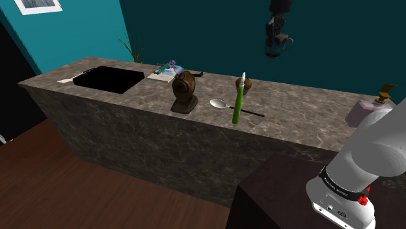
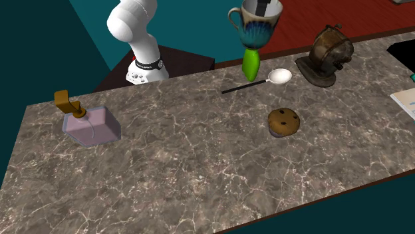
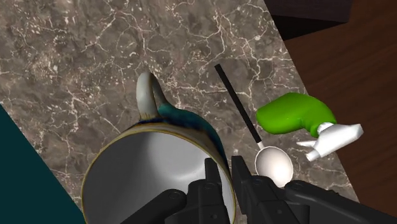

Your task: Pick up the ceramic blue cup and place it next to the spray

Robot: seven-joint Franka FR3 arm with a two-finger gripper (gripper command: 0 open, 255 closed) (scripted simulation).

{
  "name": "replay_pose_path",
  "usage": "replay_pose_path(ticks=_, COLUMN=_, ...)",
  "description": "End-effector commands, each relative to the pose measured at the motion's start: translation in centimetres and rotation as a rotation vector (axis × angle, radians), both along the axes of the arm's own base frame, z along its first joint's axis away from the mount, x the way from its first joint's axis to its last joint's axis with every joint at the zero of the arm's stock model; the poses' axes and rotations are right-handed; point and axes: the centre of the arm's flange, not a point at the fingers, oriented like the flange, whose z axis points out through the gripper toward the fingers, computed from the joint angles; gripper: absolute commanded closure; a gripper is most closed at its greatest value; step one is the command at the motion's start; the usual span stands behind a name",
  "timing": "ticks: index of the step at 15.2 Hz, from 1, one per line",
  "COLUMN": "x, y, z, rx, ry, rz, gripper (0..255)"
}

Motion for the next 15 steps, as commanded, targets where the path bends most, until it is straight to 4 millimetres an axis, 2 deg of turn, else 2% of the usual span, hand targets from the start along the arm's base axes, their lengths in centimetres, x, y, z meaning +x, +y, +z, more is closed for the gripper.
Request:
replay_pose_path(ticks=1, x=-0.1, y=0.1, z=-1.2, rx=0.0, ry=-0.001, rz=0.0, gripper=255)
replay_pose_path(ticks=15, x=-0.1, y=0.1, z=-8.6, rx=0.0, ry=-0.001, rz=0.0, gripper=255)
